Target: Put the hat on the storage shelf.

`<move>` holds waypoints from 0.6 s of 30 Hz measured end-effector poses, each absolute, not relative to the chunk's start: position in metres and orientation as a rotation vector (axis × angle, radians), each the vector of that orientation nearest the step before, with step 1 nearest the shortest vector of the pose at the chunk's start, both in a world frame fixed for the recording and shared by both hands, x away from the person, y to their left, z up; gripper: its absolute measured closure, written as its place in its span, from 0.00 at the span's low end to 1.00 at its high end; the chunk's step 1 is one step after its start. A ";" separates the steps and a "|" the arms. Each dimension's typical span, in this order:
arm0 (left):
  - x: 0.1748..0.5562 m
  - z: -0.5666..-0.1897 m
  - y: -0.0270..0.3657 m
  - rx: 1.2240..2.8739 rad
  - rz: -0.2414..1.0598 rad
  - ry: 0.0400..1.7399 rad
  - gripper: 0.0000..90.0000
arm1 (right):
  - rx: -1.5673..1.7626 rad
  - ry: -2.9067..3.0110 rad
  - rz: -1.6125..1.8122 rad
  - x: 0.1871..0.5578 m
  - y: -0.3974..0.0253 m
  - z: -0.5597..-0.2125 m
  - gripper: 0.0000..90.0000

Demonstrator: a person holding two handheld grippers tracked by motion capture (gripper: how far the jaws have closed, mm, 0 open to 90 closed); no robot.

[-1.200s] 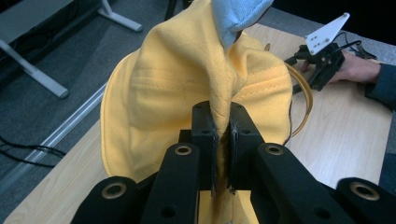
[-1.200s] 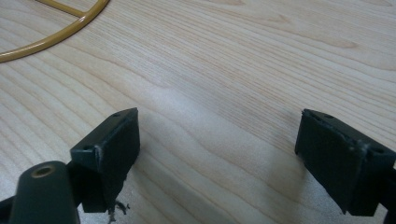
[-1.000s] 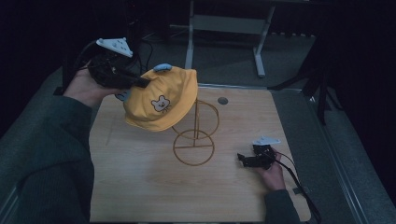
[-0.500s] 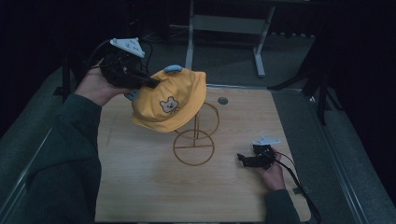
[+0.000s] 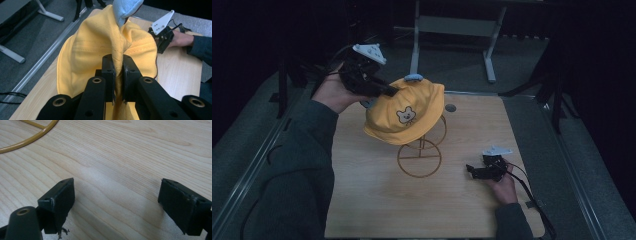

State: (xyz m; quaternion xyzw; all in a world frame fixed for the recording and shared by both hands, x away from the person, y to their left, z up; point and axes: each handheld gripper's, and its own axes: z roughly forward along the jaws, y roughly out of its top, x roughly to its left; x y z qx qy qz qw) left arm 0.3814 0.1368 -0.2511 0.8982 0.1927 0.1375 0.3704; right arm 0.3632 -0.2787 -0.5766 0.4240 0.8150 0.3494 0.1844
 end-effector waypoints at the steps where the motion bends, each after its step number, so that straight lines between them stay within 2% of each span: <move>1: 0.383 -0.253 0.133 2.308 0.348 0.494 0.92 | 1.195 2.298 0.985 0.363 -0.279 -0.577 0.15; 13: 0.396 -0.284 0.097 2.385 0.329 0.496 0.85 | 1.196 2.297 0.985 0.363 -0.279 -0.577 0.15; 18: 0.400 -0.293 0.088 2.374 0.339 0.514 0.77 | 1.196 2.297 0.986 0.363 -0.279 -0.577 0.15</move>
